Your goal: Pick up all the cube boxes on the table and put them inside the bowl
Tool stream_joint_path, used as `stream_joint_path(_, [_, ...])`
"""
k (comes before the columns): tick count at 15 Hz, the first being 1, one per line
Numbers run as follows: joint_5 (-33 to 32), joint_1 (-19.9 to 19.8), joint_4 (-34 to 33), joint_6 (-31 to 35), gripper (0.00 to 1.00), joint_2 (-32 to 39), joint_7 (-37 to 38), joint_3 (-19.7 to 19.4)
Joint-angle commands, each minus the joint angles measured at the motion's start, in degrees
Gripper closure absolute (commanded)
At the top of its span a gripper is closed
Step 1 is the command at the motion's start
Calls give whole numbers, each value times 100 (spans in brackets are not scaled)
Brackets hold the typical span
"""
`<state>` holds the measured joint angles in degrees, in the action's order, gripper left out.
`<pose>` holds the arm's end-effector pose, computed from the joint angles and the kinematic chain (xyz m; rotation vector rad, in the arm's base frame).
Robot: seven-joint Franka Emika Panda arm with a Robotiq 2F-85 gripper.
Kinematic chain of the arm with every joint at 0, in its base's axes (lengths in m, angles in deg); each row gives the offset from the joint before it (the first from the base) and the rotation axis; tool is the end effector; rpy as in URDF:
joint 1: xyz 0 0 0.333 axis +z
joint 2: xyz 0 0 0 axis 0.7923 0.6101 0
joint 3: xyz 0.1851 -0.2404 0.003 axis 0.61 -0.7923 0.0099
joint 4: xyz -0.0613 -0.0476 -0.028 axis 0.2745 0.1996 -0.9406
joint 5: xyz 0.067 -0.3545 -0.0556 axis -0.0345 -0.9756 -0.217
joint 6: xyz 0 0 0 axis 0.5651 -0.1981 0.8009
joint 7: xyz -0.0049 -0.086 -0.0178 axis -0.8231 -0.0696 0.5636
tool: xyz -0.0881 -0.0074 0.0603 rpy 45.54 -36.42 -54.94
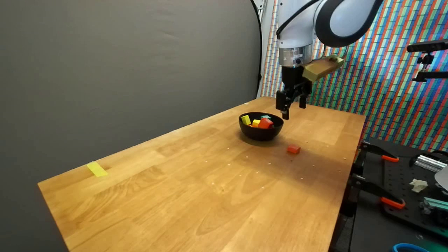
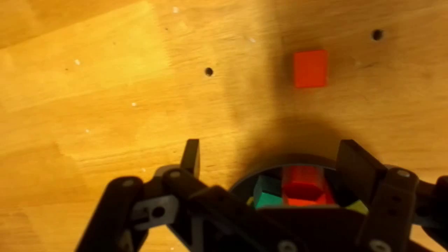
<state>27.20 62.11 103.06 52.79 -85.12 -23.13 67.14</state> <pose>0.4300 0.0507 0.2504 2.8615 -0.2808 -0.0469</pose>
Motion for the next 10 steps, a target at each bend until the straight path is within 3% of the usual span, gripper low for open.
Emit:
stream_joint_path(1, [-1613,107,180,571,0,319,318,-383])
stream_joint_path(3, [-2581,75,303,1355,0,422,610,-662])
stream_joint_path(4, [-1932,-161,184,772,0,382,362,-222])
stream_joint_path(6, [-2364,17,254,1185,0,501,481,-581])
stream_joint_path(10, [-2268,-4,217,1389,0,609,255,-552])
